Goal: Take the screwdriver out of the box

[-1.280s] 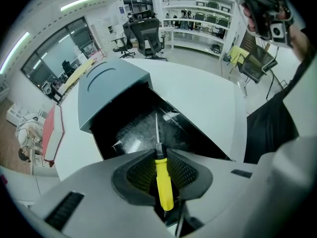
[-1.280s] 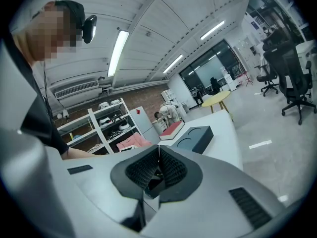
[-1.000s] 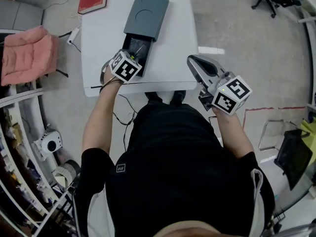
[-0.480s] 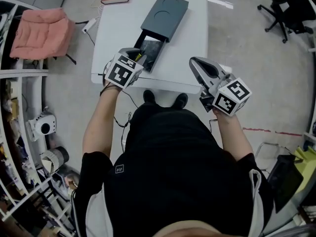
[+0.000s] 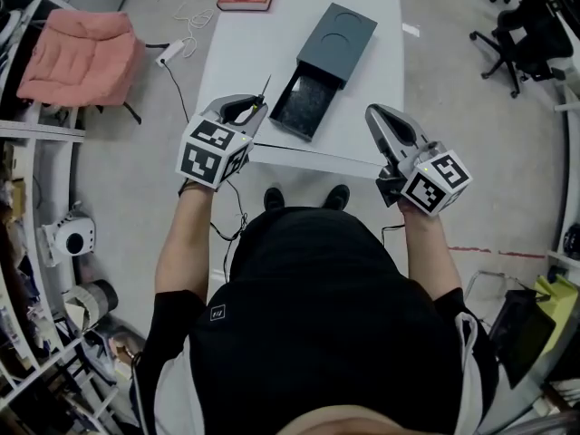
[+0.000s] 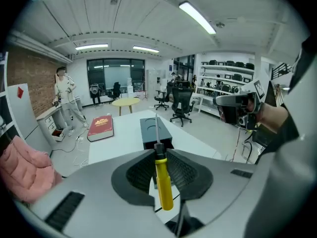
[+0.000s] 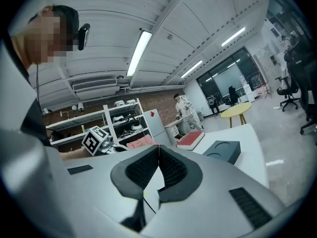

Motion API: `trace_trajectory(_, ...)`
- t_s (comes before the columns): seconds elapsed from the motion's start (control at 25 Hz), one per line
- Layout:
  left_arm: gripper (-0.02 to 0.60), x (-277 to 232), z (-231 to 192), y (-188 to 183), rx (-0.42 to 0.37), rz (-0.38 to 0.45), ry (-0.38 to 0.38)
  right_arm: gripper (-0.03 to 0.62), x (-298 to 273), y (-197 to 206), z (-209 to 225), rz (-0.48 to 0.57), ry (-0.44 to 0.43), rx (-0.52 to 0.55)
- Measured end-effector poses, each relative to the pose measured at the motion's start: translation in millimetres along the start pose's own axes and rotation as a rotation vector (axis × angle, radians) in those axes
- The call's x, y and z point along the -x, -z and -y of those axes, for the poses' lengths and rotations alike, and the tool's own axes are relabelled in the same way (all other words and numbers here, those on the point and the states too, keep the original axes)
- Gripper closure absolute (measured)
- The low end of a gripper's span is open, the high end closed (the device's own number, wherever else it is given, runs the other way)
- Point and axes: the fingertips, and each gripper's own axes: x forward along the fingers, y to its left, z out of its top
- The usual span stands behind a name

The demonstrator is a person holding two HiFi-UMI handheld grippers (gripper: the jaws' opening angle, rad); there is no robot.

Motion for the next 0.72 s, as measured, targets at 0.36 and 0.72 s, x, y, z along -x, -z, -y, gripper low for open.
trace_trajectory(0.36,0.499,92,-63,23,-0.020,0.166,-0.024,0.565,-49,11,-73,0.019,0.049,0.074)
trace_trajectory(0.72,0.499,137,-83,22,0.042,0.296,-0.095,0.565,-37,7,-101,0.000,0.064,0.157)
